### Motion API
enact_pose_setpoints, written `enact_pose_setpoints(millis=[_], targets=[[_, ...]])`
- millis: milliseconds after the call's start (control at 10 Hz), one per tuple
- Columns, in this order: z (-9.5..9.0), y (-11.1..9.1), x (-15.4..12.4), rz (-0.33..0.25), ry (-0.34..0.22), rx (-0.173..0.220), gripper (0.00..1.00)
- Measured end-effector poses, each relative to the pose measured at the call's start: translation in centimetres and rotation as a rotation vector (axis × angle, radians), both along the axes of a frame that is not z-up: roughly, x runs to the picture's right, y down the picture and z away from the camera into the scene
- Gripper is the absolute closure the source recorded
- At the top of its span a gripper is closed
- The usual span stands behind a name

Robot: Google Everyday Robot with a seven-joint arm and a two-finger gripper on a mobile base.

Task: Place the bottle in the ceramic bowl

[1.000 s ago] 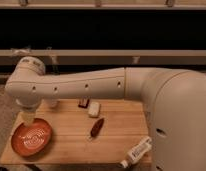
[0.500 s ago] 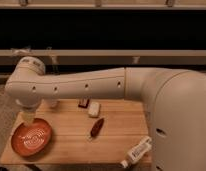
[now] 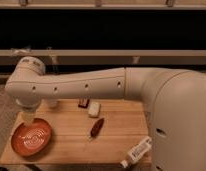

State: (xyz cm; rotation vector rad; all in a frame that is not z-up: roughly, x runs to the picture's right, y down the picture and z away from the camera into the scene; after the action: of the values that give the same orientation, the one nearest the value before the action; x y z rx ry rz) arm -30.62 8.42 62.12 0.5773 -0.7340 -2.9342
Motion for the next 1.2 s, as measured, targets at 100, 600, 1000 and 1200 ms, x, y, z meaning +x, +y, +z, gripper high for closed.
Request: enact_pose_setpoints(millis=[100,600,1000,1200], targets=[[0.00,0.00,0.00,0.000,0.000,0.000,0.20],[0.00,0.00,0.00,0.000,0.000,0.000,0.20],[0.00,-0.02,0.00,0.000,0.000,0.000,0.20],[0.36,0.01,0.47,-0.024,0.012,0.006,0.20]])
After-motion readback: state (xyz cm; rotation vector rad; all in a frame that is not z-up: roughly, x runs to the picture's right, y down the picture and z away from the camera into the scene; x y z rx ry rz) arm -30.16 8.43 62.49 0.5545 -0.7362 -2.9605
